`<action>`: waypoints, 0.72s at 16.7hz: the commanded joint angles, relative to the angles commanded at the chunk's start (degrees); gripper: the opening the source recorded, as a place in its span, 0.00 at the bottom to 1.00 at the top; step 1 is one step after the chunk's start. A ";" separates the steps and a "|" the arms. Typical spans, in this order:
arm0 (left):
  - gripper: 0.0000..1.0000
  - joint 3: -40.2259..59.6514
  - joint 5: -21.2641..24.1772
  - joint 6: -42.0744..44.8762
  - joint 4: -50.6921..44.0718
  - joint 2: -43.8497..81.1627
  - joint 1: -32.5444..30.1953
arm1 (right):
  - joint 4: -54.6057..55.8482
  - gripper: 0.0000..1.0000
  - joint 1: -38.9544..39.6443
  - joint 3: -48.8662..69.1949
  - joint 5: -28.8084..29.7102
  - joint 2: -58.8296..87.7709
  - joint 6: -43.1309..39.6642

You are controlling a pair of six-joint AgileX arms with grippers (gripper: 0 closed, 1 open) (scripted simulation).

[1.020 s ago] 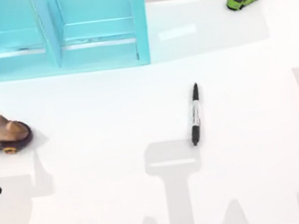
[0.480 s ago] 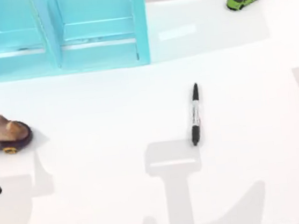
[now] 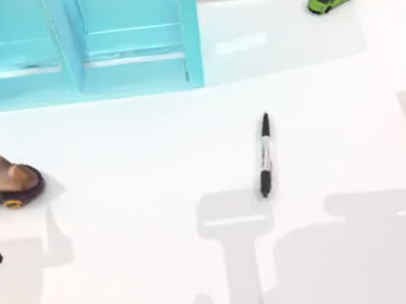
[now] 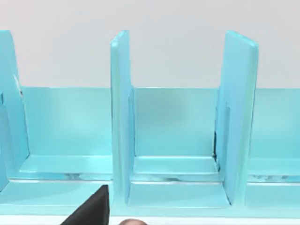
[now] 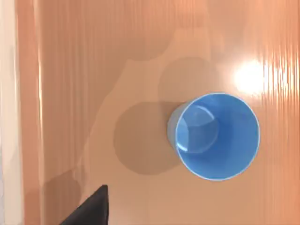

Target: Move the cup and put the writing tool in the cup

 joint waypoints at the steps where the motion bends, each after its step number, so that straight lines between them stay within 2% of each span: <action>1: 1.00 0.00 0.00 0.00 0.00 0.00 0.00 | -3.12 1.00 -1.23 3.86 0.00 4.48 -1.19; 7: 1.00 0.00 0.00 0.00 0.00 0.00 0.00 | -16.60 1.00 -6.64 21.10 -0.02 24.23 -6.40; 12: 1.00 0.00 0.00 0.00 0.00 0.00 0.00 | -19.06 1.00 -7.63 24.28 -0.03 27.64 -7.36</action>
